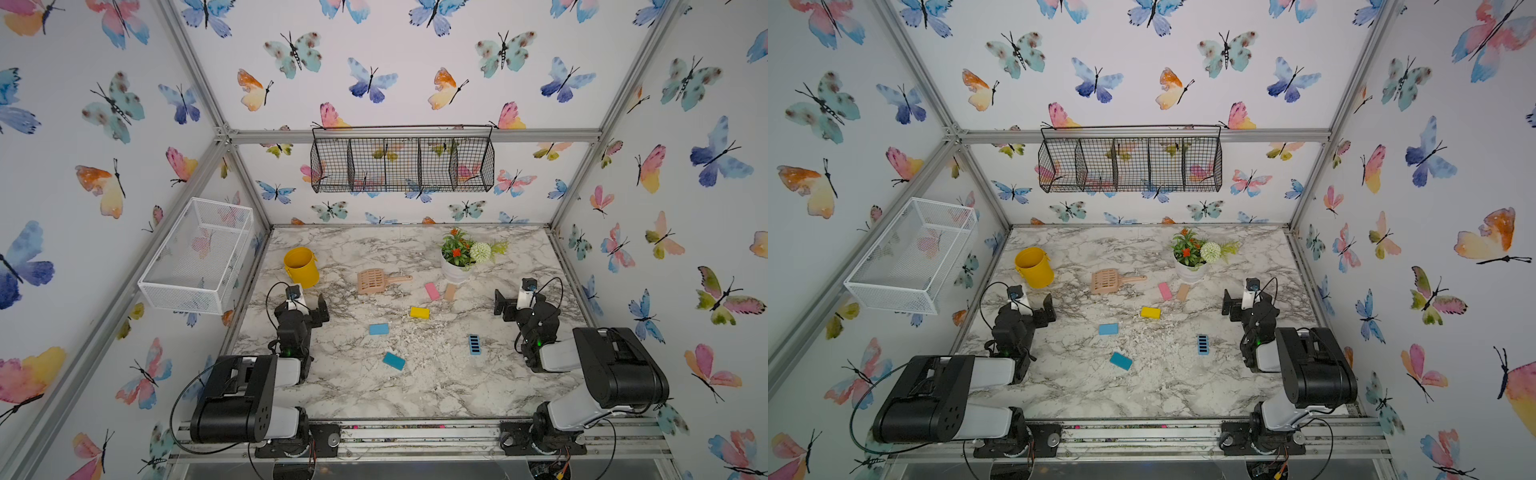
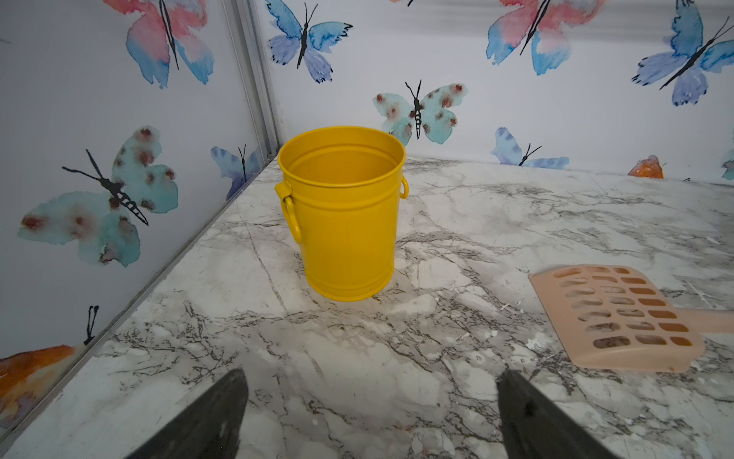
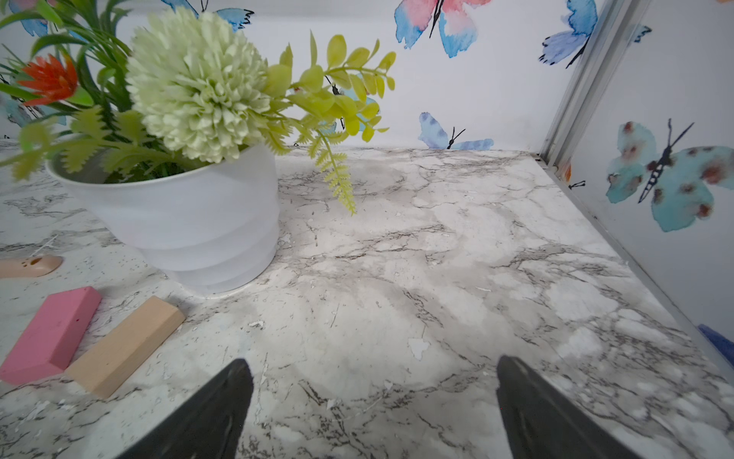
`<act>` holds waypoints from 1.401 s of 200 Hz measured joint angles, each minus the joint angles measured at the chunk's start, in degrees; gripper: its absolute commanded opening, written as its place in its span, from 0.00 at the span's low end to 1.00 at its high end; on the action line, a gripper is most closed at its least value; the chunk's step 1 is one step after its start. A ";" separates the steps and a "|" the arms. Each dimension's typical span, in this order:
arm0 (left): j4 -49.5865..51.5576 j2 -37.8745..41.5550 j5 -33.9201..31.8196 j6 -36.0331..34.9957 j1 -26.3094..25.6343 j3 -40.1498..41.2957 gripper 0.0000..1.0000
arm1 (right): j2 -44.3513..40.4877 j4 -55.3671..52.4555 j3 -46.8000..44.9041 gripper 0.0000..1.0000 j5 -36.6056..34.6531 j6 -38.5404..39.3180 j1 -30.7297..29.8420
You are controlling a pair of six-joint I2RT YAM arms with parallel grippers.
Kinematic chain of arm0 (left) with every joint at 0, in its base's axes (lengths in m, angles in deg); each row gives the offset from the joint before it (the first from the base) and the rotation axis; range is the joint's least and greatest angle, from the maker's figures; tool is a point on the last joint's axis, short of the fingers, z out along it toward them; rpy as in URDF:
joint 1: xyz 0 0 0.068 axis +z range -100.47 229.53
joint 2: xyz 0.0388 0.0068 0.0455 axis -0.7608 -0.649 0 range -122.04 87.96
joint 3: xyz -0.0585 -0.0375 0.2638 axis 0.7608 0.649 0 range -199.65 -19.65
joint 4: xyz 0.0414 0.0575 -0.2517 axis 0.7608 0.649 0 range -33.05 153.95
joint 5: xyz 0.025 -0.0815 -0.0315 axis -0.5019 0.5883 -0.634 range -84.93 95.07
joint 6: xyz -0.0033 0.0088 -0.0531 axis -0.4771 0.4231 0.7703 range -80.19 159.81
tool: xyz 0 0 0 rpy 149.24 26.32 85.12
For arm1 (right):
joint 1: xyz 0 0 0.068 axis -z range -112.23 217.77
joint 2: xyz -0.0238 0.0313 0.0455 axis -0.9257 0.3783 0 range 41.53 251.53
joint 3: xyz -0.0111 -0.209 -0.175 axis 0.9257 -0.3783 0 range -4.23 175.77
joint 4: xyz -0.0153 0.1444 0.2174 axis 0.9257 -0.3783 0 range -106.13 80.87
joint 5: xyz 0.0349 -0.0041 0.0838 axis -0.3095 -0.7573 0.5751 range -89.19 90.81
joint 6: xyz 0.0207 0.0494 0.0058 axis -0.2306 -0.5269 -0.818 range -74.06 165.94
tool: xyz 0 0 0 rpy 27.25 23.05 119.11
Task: Assemble the letter c with building blocks
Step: Pick up the building block from the center of the board.
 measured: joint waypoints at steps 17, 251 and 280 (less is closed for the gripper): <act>0.00 0.00 0.00 0.00 0.00 0.00 0.98 | 0.00 0.00 0.00 1.00 0.00 0.00 0.00; 61.55 -0.17 3.82 19.30 -26.91 -42.05 0.69 | -15.87 -66.14 26.49 0.51 15.61 -12.79 -0.02; 67.71 -4.09 3.96 22.95 -34.27 -46.99 0.69 | -14.43 -72.89 26.23 0.47 19.50 -14.99 -1.16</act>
